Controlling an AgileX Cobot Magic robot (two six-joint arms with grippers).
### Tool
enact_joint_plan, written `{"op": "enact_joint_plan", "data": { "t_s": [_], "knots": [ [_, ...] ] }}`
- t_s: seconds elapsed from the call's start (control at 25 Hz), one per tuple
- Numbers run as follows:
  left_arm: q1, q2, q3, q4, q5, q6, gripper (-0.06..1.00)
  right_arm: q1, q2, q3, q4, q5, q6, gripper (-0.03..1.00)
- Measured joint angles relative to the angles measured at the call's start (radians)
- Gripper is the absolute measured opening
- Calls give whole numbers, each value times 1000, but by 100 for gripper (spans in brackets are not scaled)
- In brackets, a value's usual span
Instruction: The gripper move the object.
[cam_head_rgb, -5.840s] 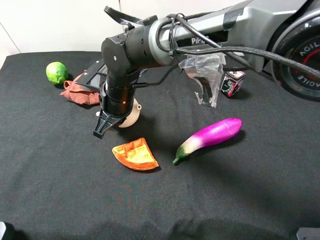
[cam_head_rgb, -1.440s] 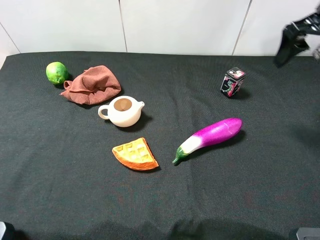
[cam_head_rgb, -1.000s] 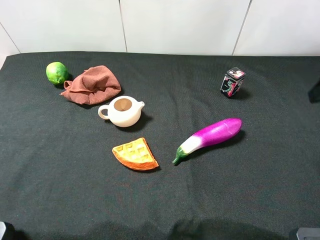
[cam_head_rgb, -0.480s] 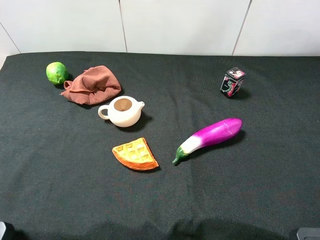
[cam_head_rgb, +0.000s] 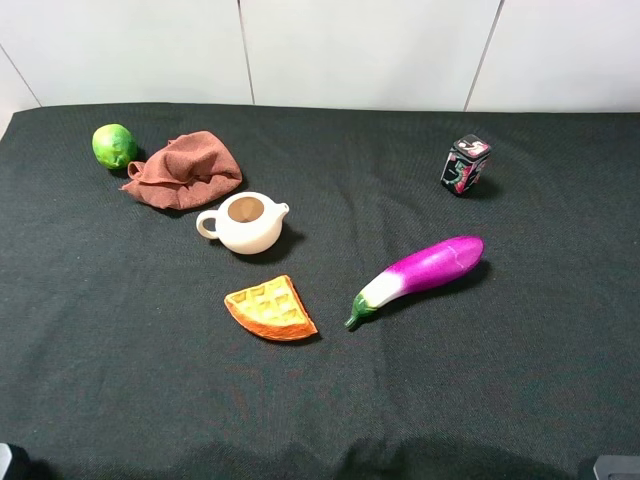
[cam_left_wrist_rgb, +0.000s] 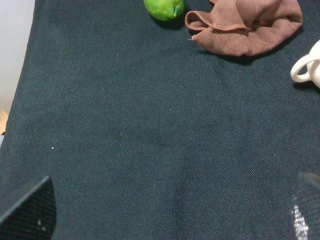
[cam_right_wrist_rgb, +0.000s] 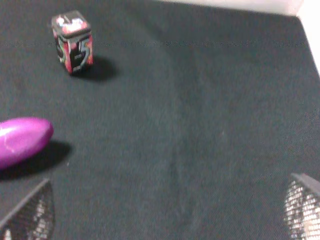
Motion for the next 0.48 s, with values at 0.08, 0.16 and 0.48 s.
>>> {"op": "enact_joint_plan", "data": {
  "t_s": [0.08,0.16,0.48],
  "knots": [
    [0,0,0,0,0,0,99,0,-38,0,1,-5,-1,69],
    [0,0,0,0,0,0,99,0,-73,0,7,-6,-12,69],
    [0,0,0,0,0,0,99,0,-85,0,32,-7,-45,69]
  ]
}}
